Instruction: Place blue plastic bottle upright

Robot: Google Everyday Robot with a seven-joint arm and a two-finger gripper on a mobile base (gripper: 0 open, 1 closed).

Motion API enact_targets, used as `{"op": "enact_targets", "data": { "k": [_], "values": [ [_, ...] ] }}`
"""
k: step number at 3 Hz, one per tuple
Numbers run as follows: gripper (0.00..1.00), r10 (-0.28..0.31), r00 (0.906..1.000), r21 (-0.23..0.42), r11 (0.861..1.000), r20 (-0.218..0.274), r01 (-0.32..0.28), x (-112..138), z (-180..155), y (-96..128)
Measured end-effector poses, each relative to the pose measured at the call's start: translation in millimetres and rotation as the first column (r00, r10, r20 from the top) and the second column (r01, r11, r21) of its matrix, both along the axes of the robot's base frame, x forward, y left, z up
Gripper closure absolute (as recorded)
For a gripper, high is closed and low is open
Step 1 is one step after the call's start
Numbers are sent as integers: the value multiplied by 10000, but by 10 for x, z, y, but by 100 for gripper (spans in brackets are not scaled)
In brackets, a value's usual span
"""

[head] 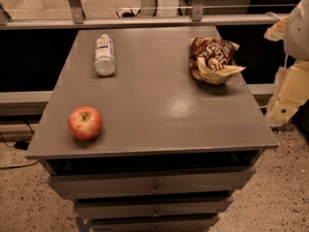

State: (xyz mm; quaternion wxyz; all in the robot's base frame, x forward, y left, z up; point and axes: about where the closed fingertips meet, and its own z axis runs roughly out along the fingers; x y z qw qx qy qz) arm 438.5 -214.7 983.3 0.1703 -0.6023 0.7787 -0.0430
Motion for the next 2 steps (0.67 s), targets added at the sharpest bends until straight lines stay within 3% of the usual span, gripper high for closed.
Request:
{"op": "enact_targets", "data": {
  "k": [1,2],
  "values": [
    [0,0,10000,0,10000,2,0,0,1,0],
    [0,195,9997,509,9985,129,-202,272,10,276]
  ]
}}
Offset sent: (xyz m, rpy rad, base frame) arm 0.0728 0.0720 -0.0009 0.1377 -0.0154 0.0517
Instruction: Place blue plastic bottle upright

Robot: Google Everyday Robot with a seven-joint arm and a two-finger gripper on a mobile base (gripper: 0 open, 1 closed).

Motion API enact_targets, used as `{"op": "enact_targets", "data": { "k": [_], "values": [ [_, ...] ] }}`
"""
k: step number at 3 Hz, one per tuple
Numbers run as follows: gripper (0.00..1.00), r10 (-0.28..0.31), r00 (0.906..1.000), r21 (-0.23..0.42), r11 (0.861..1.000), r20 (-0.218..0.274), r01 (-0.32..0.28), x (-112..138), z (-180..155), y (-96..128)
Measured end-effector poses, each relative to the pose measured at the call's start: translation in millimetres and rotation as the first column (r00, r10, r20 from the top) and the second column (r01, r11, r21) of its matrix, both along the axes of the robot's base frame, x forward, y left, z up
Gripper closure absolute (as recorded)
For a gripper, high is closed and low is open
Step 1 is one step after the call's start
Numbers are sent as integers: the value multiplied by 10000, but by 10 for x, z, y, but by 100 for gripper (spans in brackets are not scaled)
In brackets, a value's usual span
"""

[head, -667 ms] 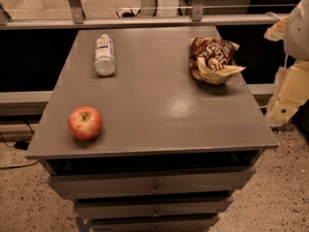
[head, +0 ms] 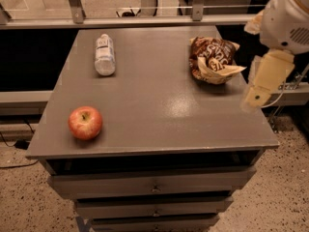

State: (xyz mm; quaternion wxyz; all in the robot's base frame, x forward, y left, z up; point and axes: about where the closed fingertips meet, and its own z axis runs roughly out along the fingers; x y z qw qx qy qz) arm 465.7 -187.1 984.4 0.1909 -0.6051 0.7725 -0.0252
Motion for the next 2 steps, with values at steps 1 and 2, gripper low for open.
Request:
{"op": "enact_targets", "data": {
  "k": [1,2],
  "values": [
    [0,99,10000,796,9968,-9,-98,540,-13,531],
    [0,-211,9992,1789,9835,-336,268,1040,-49,1010]
  ]
}}
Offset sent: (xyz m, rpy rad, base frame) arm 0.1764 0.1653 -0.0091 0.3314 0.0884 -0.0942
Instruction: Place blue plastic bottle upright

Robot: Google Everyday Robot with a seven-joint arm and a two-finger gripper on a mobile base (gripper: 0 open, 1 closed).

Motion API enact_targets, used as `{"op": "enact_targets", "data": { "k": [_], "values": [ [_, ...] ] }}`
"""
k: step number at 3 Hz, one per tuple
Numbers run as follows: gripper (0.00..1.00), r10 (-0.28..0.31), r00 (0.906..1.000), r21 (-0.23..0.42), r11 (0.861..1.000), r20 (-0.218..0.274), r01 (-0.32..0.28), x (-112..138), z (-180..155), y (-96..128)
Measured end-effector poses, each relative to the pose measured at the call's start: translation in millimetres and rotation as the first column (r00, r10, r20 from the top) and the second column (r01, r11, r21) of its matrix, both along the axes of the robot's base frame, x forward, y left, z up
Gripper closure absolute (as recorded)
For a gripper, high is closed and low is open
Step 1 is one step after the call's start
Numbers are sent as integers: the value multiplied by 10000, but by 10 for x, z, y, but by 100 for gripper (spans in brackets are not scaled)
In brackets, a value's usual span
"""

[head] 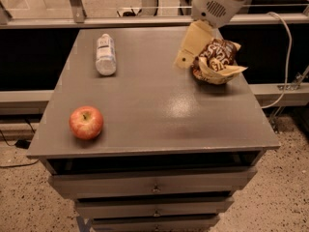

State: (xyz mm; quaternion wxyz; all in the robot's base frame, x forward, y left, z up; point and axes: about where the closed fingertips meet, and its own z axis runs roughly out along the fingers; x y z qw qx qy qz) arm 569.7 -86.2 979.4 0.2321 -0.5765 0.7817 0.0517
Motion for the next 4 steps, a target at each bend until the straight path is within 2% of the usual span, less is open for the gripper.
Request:
{"op": "enact_targets", "data": {
  "k": [1,2,3,4],
  "values": [
    [0,-666,9959,1157,9906,-605,733,564,-82,576],
    [0,-665,9959,1157,9906,-606,732,564,-83,577],
    [0,-850,9952,1549,9837,-489,916,679,-104,768],
    [0,-1427,9890,2182,9646,-393,1479,997,-180,1150]
  ]
}}
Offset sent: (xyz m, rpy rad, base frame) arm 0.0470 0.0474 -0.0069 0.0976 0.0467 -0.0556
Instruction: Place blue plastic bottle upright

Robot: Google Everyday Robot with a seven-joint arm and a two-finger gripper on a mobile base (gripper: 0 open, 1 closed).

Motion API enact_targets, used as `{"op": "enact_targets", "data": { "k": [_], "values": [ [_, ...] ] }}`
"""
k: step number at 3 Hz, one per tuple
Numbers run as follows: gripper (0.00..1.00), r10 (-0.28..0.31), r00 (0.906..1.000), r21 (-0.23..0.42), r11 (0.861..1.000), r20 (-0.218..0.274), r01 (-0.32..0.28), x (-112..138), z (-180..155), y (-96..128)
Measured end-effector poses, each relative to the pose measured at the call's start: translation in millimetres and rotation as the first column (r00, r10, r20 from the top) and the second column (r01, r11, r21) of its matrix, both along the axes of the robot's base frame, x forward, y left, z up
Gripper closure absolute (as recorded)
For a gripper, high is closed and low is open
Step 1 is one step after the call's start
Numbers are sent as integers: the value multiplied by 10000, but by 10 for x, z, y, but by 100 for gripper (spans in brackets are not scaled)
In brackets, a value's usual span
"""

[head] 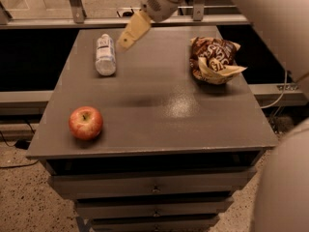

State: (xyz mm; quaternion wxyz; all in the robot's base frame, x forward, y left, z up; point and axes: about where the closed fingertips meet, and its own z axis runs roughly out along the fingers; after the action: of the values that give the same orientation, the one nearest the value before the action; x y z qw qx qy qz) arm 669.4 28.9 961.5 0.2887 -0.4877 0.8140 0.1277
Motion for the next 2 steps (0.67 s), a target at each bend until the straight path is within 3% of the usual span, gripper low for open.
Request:
{"op": "enact_targets", "data": {
  "k": [1,2],
  "values": [
    [0,-1065,9941,727,9915,-226,1079,376,-81,379],
    [0,-2139,9746,1182,9682,-658,2205,649,-209,657]
  ]
}}
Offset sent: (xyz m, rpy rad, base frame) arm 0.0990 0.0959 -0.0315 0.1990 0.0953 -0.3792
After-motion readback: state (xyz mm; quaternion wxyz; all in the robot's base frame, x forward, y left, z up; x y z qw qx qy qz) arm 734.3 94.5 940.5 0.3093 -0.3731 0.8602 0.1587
